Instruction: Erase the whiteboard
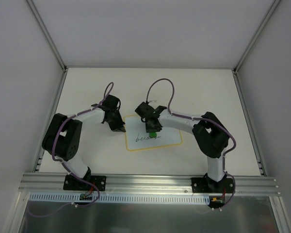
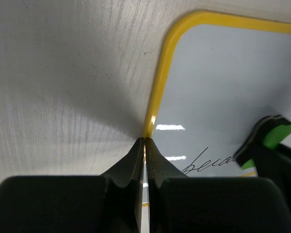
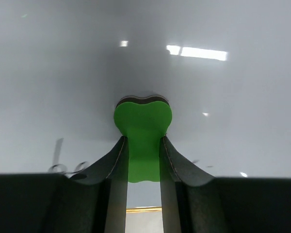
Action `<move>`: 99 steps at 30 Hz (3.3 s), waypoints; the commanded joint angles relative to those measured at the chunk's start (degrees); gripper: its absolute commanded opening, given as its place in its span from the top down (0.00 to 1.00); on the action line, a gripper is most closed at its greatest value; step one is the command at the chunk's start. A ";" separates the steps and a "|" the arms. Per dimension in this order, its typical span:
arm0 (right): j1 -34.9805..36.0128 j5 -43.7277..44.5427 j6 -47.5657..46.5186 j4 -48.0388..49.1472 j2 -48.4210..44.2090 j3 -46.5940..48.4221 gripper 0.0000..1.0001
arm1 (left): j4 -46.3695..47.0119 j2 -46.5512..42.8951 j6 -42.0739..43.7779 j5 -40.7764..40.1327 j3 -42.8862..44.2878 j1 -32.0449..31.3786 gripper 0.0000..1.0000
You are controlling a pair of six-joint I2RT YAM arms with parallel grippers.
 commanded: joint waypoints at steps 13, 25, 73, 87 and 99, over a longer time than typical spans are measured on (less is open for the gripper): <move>0.03 -2.51 6.62 -1.08 -1.06 -11.79 1.00 | -2.99 1.26 -0.41 -2.77 -1.49 0.38 1.00; -5.26 2.72 9.36 -6.63 -11.11 -20.60 1.00 | -2.99 1.53 -0.06 -2.07 -0.61 0.47 1.00; -15.27 3.85 -1.89 -7.50 -19.26 -13.13 1.00 | -3.08 -1.63 0.20 -2.07 1.58 2.14 1.00; -49.99 -3.00 -14.99 -3.19 -12.87 -2.69 0.97 | -4.13 -9.01 6.53 -1.27 6.59 2.05 0.61; -57.64 -9.25 -18.59 -0.90 -1.34 2.08 0.56 | -8.88 -27.29 15.32 -11.63 7.12 2.14 0.03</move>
